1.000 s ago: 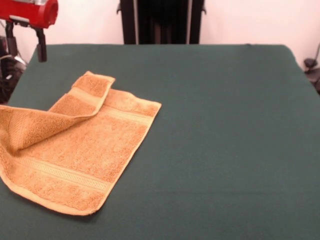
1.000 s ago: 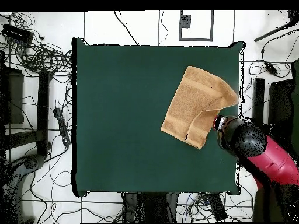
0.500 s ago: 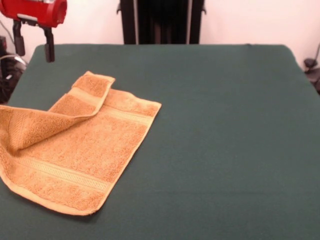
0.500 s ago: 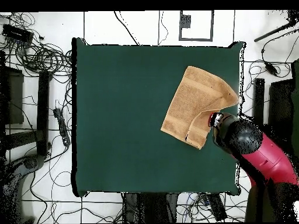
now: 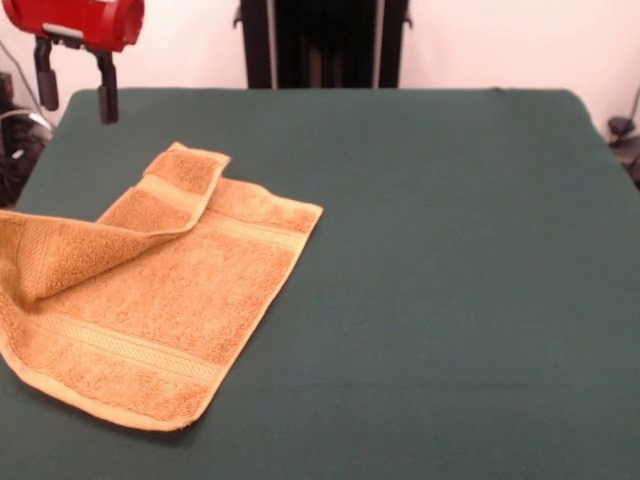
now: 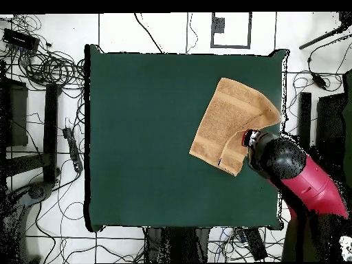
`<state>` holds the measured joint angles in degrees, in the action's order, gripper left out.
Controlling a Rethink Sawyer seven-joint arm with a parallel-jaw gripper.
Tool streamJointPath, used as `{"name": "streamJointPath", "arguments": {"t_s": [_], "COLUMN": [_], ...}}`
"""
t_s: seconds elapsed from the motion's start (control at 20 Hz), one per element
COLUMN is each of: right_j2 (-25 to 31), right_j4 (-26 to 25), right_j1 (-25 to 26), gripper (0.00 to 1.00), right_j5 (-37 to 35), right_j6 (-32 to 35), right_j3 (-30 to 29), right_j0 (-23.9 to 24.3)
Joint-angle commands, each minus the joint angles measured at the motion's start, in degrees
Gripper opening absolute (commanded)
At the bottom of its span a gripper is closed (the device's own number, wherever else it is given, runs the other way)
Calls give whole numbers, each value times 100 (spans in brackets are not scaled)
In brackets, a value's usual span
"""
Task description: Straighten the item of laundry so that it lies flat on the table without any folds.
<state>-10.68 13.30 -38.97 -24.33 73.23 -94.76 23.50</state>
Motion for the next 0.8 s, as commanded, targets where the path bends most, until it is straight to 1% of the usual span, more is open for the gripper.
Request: {"name": "streamJointPath", "arguments": {"t_s": [0.05, 0.5, 0.8], "right_j2": [172, -109, -154], "right_j4": [488, 718, 885], "right_j1": [639, 752, 782], "gripper": [100, 100, 100], "right_j5": [-353, -384, -458], "right_j6": [2024, 2232, 2427], "right_j3": [-333, -274, -278], "right_j0": [-334, -645, -773]}}
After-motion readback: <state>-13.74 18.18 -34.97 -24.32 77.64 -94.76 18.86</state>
